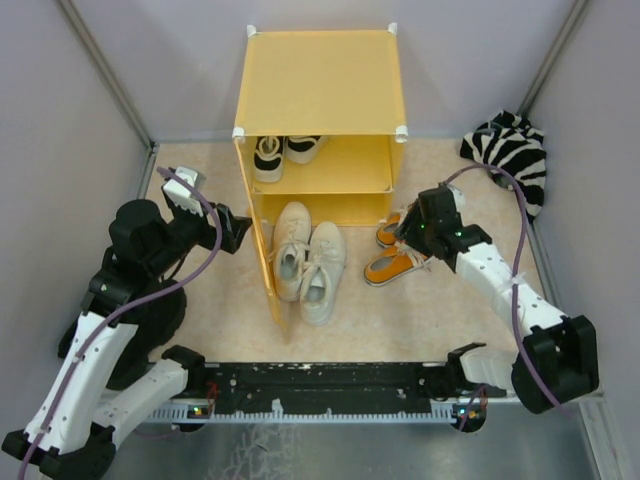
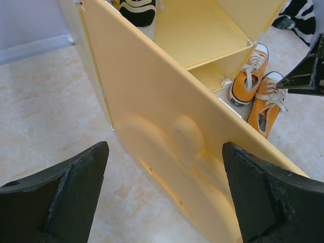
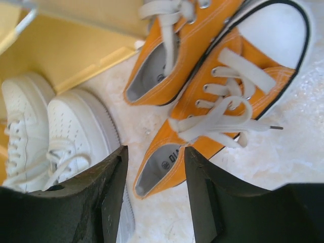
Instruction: Place and organize the shoes in the shoe cabinet
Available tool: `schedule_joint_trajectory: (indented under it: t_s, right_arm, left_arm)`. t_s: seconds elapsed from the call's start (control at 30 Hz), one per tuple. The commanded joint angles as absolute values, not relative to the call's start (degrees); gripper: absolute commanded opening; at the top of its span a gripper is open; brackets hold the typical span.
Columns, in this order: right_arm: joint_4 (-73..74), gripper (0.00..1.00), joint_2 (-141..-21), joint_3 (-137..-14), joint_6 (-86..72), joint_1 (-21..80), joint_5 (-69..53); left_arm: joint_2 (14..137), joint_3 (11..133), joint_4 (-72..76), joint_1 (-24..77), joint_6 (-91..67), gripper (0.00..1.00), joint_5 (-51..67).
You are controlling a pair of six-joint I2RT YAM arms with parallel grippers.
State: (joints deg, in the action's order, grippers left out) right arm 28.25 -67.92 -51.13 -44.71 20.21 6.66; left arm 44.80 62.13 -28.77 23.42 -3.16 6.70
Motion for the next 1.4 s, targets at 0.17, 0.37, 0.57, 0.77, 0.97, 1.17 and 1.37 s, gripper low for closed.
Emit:
schedule_joint_trajectory:
  t_s: [0.17,0.37,0.57,0.77,0.97,1.17,1.37]
  right_arm:
    - [17.8,0.45,-73.7,-50.7,-53.4,13.9,12.0]
    - [15.4,0.43,-80.7,-52.9,-54.0,13.4,8.6]
    - [14.2,0.43,-84.9,-52.4,-55.3,13.4,7.5]
    - [12.6,0.42,-89.6,-52.9,-54.0,13.4,7.0]
    - [12.4,0.21,-93.9,-53.9,-49.4,13.4,6.3]
    - [16.2,0.0,-88.4,-53.2,-42.7,13.4,6.8]
    - [33.3,0.0,-81.5,-57.0,-28.5,13.4,1.6]
  left_arm:
    - [44.3,61.7,-28.2,23.7,-3.8,0.99,7.8]
    - [44.5,61.4,-28.3,23.7,-3.6,0.99,7.6]
    - [44.7,61.0,-28.4,23.7,-3.4,0.99,6.8]
    - [45.2,60.9,-28.4,23.7,-3.2,0.99,6.6]
    - [45.4,60.7,-28.3,23.7,-3.1,0.99,6.4]
    - [45.4,61.1,-28.3,23.7,-3.3,0.99,6.6]
    - [45.2,60.7,-27.7,23.7,-3.4,0.99,6.7]
